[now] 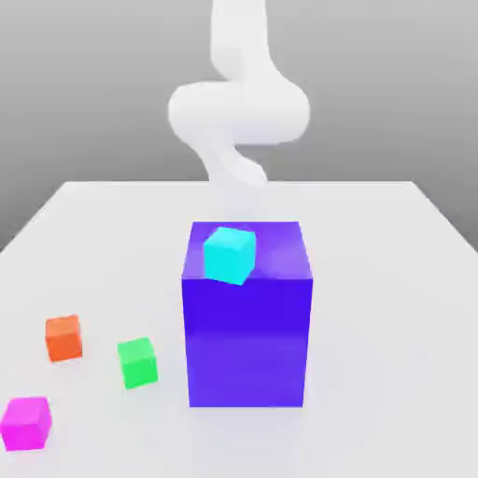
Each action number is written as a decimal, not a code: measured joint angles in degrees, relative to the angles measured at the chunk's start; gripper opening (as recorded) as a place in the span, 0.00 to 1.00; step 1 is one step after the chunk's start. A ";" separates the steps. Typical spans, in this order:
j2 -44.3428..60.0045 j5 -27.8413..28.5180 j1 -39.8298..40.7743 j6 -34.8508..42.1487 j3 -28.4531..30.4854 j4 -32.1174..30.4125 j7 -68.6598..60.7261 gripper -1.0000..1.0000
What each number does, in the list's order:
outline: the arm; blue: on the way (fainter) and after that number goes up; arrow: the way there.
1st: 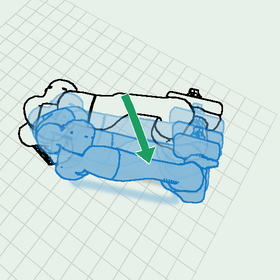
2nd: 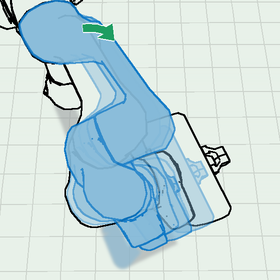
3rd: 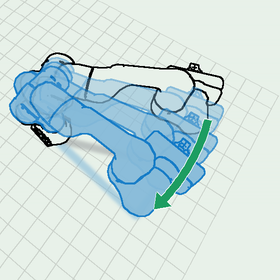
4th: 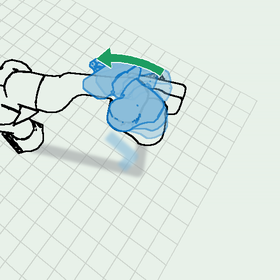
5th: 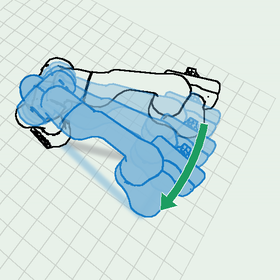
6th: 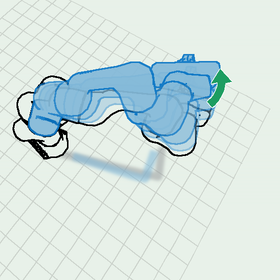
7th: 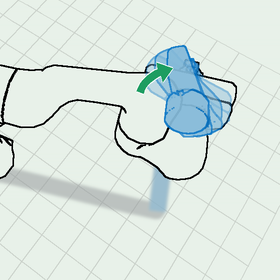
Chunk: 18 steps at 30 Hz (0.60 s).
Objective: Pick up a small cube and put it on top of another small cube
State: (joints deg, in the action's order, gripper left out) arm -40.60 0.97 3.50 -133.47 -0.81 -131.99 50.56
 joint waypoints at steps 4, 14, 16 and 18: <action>8.67 1.81 5.51 -2.82 -1.03 -0.36 8.01 0.50; 29.52 5.81 15.57 -9.52 -0.04 -1.19 26.98 0.50; 33.65 6.01 16.94 -10.90 0.86 -1.37 30.36 0.50; 37.77 5.83 18.80 -12.30 1.85 -1.56 33.45 0.50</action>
State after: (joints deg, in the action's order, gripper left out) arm -2.83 6.81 22.30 -145.77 1.05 -133.55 84.01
